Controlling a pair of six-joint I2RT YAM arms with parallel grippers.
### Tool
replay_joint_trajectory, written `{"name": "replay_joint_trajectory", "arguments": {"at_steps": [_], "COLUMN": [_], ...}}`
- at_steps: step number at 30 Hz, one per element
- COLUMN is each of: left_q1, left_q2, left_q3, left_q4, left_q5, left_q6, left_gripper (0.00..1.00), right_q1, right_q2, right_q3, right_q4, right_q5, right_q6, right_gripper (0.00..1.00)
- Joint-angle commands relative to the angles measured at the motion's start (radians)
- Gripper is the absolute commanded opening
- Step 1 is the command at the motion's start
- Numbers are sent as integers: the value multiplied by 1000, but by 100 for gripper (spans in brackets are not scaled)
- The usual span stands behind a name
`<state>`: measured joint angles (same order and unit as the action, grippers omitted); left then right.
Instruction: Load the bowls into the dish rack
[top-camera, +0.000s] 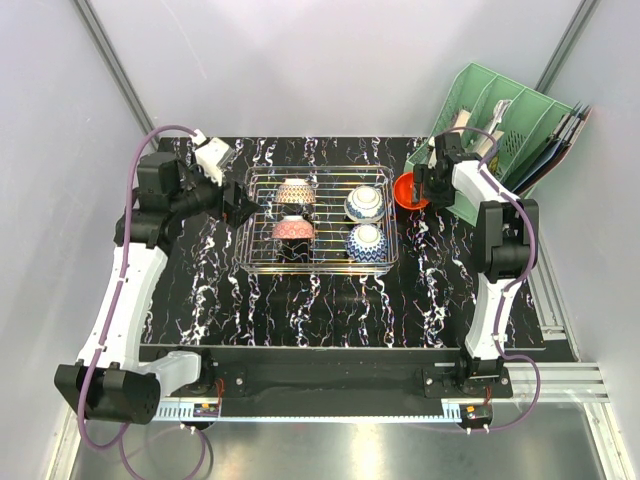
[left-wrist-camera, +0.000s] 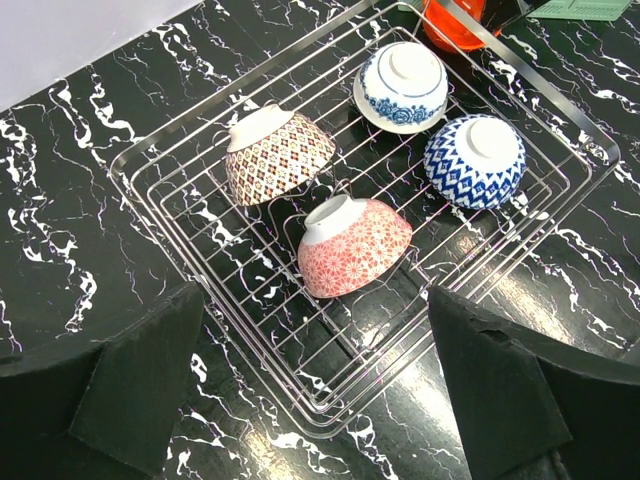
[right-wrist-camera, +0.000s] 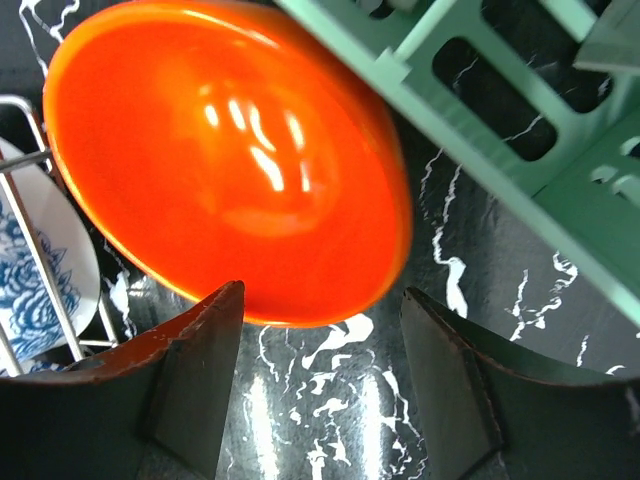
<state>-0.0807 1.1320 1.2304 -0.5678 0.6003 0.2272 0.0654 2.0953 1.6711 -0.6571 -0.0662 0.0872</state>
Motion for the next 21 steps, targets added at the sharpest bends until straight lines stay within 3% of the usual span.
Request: {"name": "replay_joint_trajectory", "arguments": {"at_steps": [1,8,13,19,21], "left_q1": [-4,-4,-4,-5,-11], "left_q2": [-29,-34,-38,-38,-32], "left_q3": [-16,-16,-22,-25,-23], "left_q4": [51,49,49,48,48], "left_q5": [-4,0,1,1,1], "left_q6": [-11,-12,-17,-15,-19], "left_gripper": [99,99,99,99,99], "right_q1": [-7,-6,-7,-6,-6], "right_q2": [-32,-1,28,48,58], "right_q3": [27,29,41,33,29], "right_q4": [57,102,119,120,120], "right_q5": [63,109,100,51,45], "right_q6": [5,20,14,29,29], "right_gripper": [72,64,47,44,34]}}
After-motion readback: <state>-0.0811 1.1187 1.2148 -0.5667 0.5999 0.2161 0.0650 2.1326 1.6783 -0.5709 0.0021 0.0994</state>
